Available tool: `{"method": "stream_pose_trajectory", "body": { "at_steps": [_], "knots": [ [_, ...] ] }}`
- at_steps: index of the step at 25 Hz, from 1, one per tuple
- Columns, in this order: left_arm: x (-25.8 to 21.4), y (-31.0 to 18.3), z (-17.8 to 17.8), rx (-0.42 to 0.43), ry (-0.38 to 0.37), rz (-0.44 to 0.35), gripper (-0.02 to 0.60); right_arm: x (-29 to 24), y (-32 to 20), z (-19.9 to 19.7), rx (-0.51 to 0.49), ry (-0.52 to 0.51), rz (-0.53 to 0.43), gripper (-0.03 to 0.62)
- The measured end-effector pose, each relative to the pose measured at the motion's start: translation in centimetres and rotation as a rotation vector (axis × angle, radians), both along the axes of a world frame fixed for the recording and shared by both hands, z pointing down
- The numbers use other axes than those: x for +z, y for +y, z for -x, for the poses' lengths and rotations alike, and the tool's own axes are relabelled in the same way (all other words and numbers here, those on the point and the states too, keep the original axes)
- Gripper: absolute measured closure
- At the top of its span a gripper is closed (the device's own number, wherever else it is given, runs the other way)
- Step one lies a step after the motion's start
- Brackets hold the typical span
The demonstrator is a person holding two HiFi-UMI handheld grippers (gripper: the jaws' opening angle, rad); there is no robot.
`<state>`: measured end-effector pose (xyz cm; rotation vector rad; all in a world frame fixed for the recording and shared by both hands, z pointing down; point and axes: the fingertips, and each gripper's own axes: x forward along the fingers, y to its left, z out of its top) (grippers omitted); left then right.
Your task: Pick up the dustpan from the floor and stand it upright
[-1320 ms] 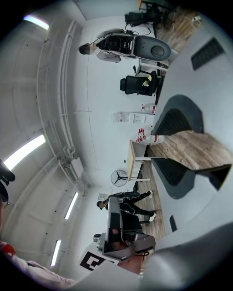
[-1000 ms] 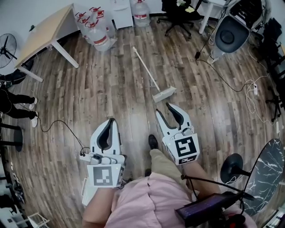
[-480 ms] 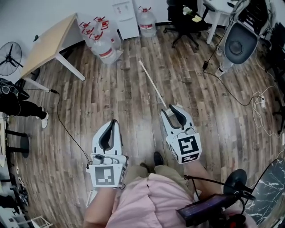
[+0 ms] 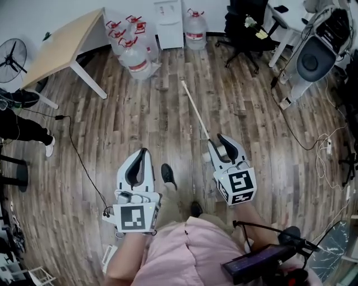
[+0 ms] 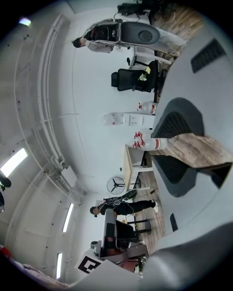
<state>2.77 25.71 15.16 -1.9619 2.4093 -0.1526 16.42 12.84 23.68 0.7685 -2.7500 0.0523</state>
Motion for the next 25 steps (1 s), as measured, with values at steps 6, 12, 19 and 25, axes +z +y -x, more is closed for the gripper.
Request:
{"method": "stream_pose_trajectory", "body": {
  "at_steps": [6, 12, 19, 25],
  "knots": [
    [1.4, -5.6, 9.1, -0.005, 0.049, 0.028, 0.568, 0.7, -5.5, 8.2, 0.031, 0.013, -0.01, 0.488],
    [1.4, -11.8, 17.9, 0.038, 0.055, 0.022, 0.569, -0.2, -11.8, 16.3, 0.086, 0.022, -0.019, 0.49],
    [-0.6, -16.0, 23.4, 0.055, 0.035, -0.024, 0.569, -2.7, -15.8, 21.2, 0.107, 0.017, -0.078, 0.491],
    [-1.4, -18.6, 25.4, 0.069, -0.005, -0.034, 0.569, -3.5, -18.5, 21.5, 0.13, 0.017, -0.088, 0.491]
  ]
}}
